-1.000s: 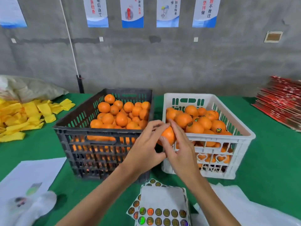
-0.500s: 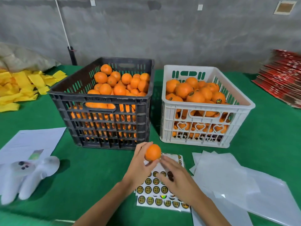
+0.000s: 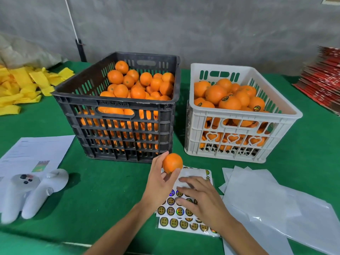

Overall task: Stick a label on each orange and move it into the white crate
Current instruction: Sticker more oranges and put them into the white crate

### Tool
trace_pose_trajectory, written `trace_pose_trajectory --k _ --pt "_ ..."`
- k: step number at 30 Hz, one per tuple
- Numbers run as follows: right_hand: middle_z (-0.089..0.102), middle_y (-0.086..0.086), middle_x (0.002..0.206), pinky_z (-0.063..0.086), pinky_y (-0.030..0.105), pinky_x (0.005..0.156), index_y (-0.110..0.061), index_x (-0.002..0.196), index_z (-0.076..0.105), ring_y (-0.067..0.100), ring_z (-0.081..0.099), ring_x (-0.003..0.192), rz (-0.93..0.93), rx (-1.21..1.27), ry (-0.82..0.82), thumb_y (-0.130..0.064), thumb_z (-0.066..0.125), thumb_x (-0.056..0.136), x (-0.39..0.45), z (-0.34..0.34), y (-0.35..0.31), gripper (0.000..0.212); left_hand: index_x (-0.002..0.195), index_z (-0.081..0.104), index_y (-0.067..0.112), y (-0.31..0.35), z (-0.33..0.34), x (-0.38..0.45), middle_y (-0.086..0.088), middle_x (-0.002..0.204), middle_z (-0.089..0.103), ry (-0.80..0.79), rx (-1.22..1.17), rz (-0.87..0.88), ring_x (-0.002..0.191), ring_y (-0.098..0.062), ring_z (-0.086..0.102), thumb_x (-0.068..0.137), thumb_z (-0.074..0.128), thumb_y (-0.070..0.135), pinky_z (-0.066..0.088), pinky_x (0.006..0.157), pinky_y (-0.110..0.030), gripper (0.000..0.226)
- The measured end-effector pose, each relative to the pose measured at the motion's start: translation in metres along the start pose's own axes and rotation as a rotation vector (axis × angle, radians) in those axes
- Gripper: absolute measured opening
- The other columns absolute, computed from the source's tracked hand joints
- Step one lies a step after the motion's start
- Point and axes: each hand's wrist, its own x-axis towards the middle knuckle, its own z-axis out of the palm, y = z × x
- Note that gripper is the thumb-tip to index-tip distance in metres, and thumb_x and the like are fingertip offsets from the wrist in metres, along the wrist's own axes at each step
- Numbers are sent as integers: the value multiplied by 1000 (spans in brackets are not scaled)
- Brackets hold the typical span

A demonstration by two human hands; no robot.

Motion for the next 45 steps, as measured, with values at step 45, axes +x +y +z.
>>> trace_pose_trajectory --k 45 --pt "42 -33 150 48 34 110 -53 130 64 -11 36 141 285 742 477 -56 68 92 54 -69 -29 39 142 47 58 68 13 8 29 144 41 -53 44 212 134 -2 53 88 71 51 52 101 -19 60"
